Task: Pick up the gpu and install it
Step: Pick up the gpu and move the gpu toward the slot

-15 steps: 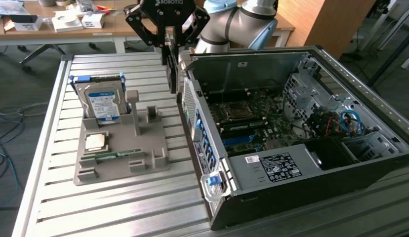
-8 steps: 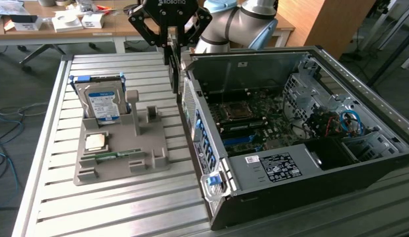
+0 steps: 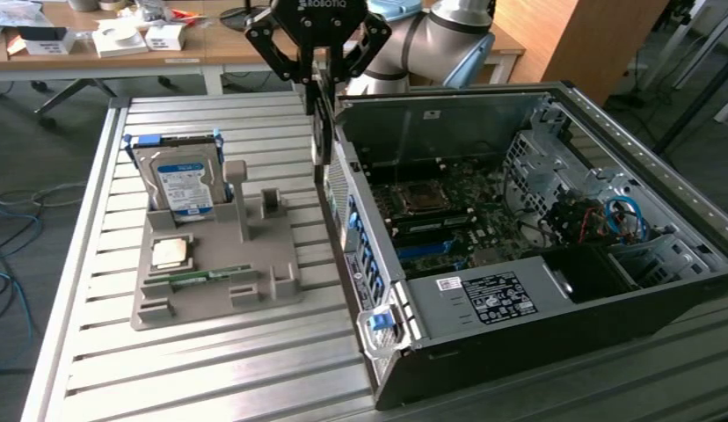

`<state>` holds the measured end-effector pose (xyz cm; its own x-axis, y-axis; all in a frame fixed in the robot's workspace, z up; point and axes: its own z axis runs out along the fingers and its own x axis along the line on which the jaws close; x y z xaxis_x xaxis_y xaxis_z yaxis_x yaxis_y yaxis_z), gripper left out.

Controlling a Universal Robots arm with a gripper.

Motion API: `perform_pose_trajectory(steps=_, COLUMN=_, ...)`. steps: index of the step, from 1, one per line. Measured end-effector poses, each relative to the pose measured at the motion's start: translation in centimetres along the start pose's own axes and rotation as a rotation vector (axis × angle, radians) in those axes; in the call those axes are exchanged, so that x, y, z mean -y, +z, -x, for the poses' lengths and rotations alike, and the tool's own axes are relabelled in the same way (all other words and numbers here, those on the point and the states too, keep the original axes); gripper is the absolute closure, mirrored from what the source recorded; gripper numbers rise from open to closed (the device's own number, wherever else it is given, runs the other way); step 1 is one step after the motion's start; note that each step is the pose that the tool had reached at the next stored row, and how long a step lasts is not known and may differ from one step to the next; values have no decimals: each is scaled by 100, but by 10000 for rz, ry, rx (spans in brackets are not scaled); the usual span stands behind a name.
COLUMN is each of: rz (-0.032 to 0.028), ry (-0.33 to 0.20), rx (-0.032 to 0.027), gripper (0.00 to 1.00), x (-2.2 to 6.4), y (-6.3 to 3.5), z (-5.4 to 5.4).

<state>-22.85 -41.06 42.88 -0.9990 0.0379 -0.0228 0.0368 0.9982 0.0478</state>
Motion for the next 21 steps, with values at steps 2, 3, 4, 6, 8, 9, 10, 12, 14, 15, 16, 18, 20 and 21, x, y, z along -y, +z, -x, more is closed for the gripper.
perform_pose_trajectory(steps=2, rz=0, ry=-1, rx=0, gripper=73, x=-1, y=1, z=42)
perform_pose_trajectory(steps=3, rz=0, ry=-1, rx=-1, gripper=73, x=-2, y=1, z=66)
perform_pose_trajectory(steps=4, rz=1, ry=0, rx=0, gripper=73, x=-3, y=2, z=95)
perform_pose_trajectory(steps=6, rz=0, ry=-1, rx=-1, gripper=73, x=-5, y=3, z=150)
perform_pose_trajectory(steps=8, rz=0, ry=0, rx=0, gripper=73, x=-7, y=5, z=203)
perform_pose_trajectory(steps=9, rz=1, ry=0, rx=1, gripper=73, x=-8, y=6, z=228)
perform_pose_trajectory(steps=10, rz=1, ry=0, rx=0, gripper=73, x=-9, y=6, z=253)
perform_pose_trajectory(steps=12, rz=0, ry=0, rx=0, gripper=73, x=-11, y=7, z=303)
perform_pose_trajectory(steps=14, rz=0, ry=-1, rx=1, gripper=73, x=-12, y=9, z=350)
perform_pose_trajectory(steps=15, rz=0, ry=-1, rx=0, gripper=73, x=-13, y=9, z=373)
perform_pose_trajectory(steps=16, rz=1, ry=0, rx=0, gripper=73, x=-14, y=10, z=396)
perform_pose_trajectory(steps=18, rz=0, ry=0, rx=0, gripper=73, x=-16, y=11, z=449)
perform_pose_trajectory(steps=20, rz=0, ry=-1, rx=0, gripper=73, x=-18, y=12, z=499)
perform_pose_trajectory(steps=21, rz=1, ry=-2, rx=0, gripper=73, x=-19, y=13, z=524)
